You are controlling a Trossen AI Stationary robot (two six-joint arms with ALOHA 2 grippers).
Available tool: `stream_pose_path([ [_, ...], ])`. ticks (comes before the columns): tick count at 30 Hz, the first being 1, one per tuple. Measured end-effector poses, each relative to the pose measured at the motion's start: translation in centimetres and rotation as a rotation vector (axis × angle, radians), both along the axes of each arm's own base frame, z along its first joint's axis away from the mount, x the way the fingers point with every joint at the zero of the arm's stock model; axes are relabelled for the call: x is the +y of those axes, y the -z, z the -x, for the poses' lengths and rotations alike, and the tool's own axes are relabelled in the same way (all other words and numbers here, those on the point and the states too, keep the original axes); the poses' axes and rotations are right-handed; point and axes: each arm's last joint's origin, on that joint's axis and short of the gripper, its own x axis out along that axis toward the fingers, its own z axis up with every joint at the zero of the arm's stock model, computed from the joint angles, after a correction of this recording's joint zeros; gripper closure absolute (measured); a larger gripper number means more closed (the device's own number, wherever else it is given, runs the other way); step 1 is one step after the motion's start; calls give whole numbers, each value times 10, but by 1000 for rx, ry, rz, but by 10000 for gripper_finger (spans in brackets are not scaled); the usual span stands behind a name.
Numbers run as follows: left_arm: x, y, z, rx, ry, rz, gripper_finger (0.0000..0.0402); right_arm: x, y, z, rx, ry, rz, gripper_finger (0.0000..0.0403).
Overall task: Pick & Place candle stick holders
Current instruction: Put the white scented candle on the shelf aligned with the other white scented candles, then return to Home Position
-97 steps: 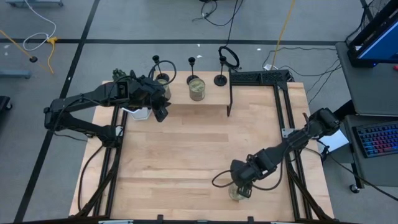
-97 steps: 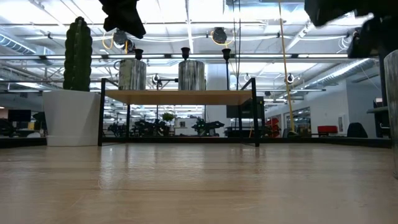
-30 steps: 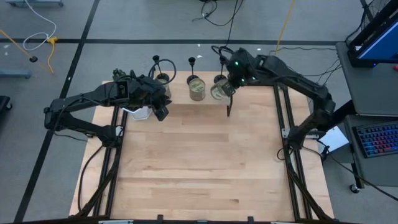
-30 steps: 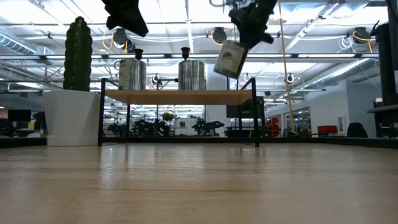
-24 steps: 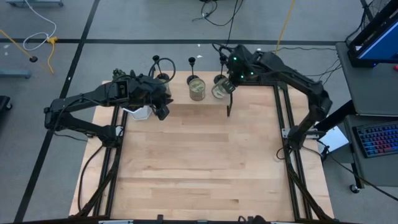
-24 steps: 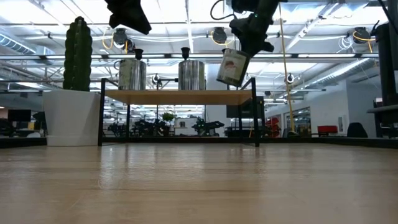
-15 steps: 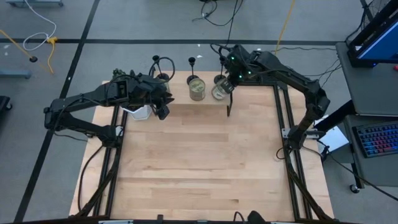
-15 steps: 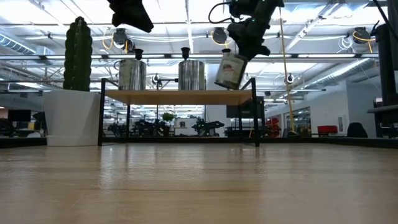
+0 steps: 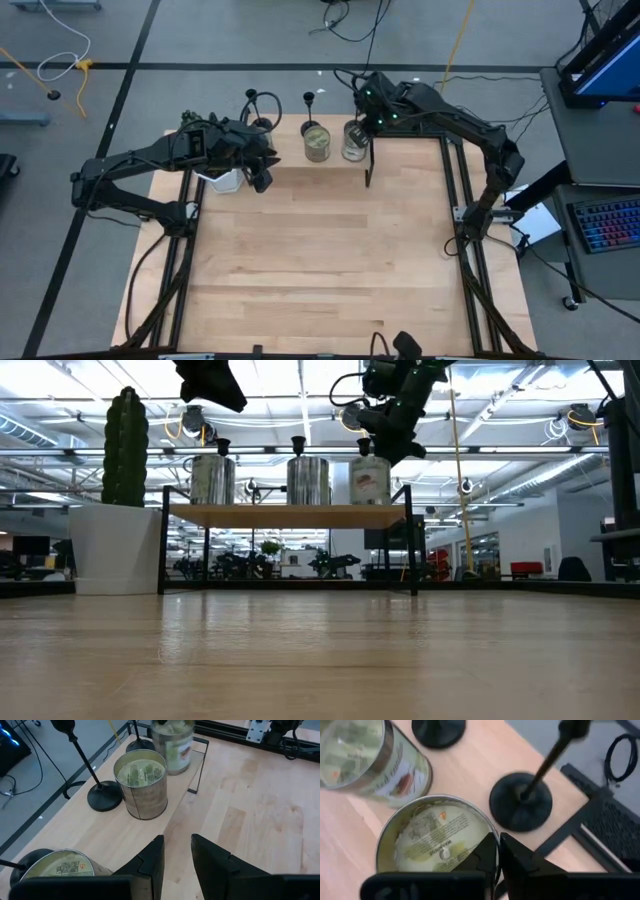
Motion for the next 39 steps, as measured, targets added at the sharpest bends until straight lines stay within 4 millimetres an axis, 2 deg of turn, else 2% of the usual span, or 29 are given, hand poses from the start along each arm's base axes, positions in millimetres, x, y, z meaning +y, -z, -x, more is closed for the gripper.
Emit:
stream_pose_path([
  [16,0,0,0,2,-2,3,298,-4,0,-5,-20,-42,48,385],
  [27,0,0,0,-2,-8,11,298,-4,-1,-6,-26,-61,66,300],
  [33,0,0,0,1,-4,7,298,5,-17,1,-75,-68,101,270],
  [39,-2,-3,7,7,13,-14,298,33,-43,22,-97,-99,110,274],
])
